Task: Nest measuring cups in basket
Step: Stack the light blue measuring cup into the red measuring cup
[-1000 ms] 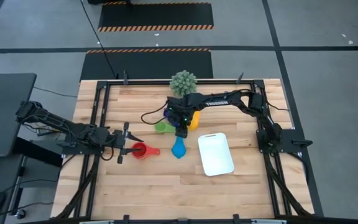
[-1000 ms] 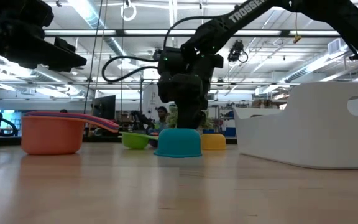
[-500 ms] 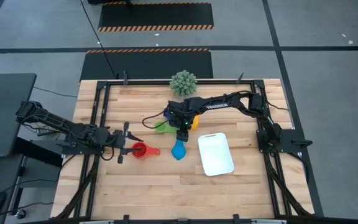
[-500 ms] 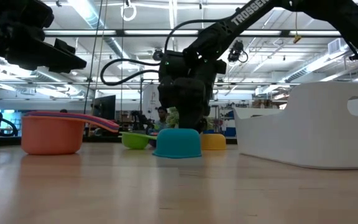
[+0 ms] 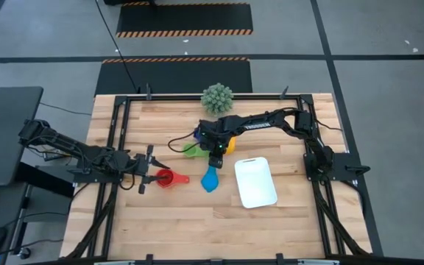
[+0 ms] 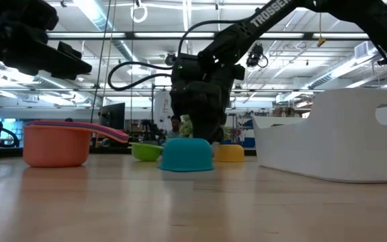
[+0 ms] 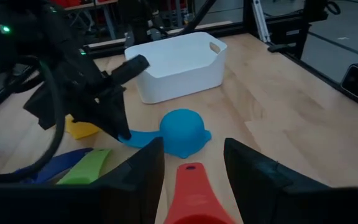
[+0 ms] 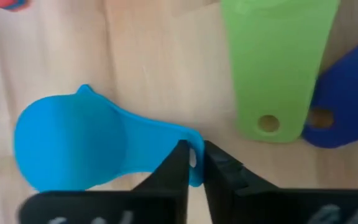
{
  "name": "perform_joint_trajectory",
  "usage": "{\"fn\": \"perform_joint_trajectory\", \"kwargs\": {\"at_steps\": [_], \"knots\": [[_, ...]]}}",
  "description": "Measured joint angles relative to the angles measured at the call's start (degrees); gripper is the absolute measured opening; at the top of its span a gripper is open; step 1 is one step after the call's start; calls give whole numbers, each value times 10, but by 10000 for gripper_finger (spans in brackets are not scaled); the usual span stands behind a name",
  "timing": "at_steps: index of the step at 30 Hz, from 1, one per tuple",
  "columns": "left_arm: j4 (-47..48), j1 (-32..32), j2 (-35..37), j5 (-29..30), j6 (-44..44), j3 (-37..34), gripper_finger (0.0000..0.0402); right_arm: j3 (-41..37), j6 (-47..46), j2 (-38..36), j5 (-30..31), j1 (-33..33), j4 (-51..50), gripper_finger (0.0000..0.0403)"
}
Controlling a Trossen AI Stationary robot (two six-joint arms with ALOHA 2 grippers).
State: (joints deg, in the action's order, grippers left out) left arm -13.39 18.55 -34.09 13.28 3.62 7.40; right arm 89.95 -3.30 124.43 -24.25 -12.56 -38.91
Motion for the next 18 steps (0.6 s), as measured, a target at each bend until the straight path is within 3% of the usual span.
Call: {"fn": "perform_joint_trajectory", "kwargs": {"at_steps": [9, 18], "knots": [[-1, 0, 0, 0, -30, 0, 173, -1, -15, -30, 7, 4, -9, 9], [-1, 0, 0, -1, -93, 0, 195, -1, 20, -112, 142, 39, 30, 8]]}}
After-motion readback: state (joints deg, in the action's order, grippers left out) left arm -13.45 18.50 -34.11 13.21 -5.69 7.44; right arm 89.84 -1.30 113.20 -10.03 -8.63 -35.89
